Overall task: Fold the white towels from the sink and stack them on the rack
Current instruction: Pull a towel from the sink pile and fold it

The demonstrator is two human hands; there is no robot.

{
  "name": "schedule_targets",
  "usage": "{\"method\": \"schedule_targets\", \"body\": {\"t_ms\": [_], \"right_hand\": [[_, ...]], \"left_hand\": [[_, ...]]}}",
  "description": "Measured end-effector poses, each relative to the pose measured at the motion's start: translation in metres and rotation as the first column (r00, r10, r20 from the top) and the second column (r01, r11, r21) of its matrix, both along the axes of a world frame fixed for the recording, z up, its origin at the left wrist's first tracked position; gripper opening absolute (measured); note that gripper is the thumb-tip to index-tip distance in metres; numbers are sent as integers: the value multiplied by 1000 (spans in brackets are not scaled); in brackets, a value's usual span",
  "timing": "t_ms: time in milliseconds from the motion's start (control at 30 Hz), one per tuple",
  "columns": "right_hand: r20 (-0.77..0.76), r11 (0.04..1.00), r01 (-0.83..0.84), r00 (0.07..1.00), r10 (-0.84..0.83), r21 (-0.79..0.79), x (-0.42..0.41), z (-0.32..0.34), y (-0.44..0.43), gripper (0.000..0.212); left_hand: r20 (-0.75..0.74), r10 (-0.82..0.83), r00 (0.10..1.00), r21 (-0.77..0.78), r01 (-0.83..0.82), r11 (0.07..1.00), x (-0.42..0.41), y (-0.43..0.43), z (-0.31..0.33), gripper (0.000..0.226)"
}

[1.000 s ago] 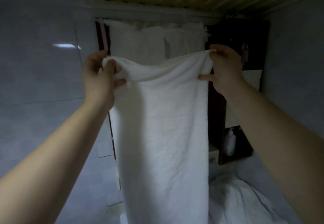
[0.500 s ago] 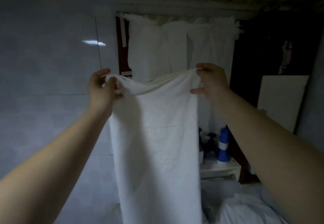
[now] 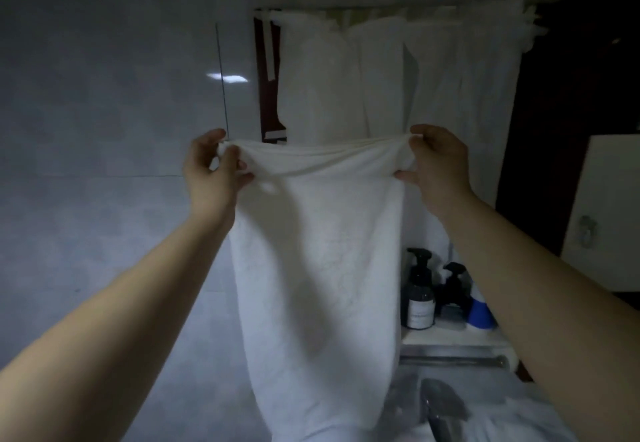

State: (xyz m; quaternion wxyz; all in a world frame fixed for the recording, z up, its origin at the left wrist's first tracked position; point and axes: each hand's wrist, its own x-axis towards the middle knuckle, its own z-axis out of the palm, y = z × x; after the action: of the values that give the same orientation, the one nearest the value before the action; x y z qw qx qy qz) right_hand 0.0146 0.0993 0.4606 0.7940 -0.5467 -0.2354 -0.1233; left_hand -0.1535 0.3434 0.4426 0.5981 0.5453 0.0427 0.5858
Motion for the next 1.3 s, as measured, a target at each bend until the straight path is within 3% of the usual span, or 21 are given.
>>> {"method": "schedule_targets", "body": {"t_ms": [167, 300, 367, 467, 733, 1033, 1300], "right_hand": [[-13, 988, 98, 995, -100, -119, -18, -22, -9, 19], [65, 940, 232, 973, -223, -251, -41, -43, -19, 23], [134, 900, 316, 948, -289, -300, -55, -53, -24, 25], [110, 896, 319, 948, -300, -310, -78, -71, -30, 24], [73, 914, 309, 951, -301, -263, -129, -117, -45, 24], [-237, 990, 97, 964, -119, -105, -173, -182, -61, 19], [-424, 998, 9, 906, 17, 57, -199, -235, -76, 22]], "left_hand": [[-56, -37, 998, -13, 37, 999, -16, 11, -27, 18], [-93, 107, 990, 85, -100, 991, -41, 24, -53, 19], [-115, 61, 991, 87, -51, 995, -54, 28, -66, 20], [-106, -3, 994, 88, 13, 996, -74, 27, -83, 19], [-184, -69, 980, 60, 81, 995, -124, 9, -127, 26], [-256, -306, 917, -165, 270, 949, -158, 4, -186, 25], [-294, -438, 850, -311, 348, 884, -184, -17, -229, 27]]}}
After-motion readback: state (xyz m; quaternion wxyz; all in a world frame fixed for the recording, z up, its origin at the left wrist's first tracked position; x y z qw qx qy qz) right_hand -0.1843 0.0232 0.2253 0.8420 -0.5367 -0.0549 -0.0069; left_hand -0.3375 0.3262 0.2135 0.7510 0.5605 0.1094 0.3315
